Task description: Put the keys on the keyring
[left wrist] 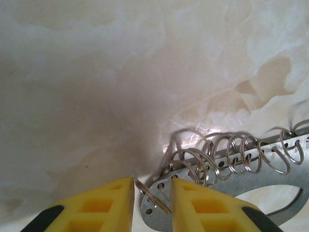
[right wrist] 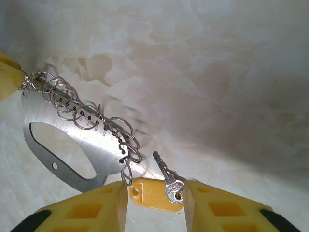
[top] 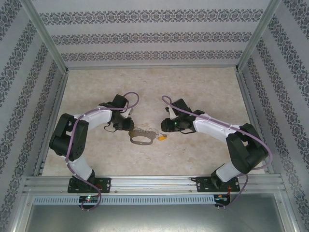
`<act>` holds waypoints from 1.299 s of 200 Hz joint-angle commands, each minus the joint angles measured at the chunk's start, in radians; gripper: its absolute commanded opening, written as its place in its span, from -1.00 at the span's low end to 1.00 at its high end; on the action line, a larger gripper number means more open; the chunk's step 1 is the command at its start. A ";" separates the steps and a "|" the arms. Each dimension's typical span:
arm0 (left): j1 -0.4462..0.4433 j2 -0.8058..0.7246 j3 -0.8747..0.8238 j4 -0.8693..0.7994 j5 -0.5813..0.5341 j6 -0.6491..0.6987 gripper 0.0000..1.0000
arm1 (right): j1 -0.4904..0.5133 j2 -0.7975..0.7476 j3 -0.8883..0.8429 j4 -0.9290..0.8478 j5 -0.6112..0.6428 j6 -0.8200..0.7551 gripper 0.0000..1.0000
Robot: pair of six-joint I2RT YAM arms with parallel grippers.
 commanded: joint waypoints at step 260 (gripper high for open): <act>-0.006 -0.354 0.103 -0.197 0.054 0.272 -1.00 | 0.008 -0.401 -0.069 0.147 -0.061 -0.304 -0.03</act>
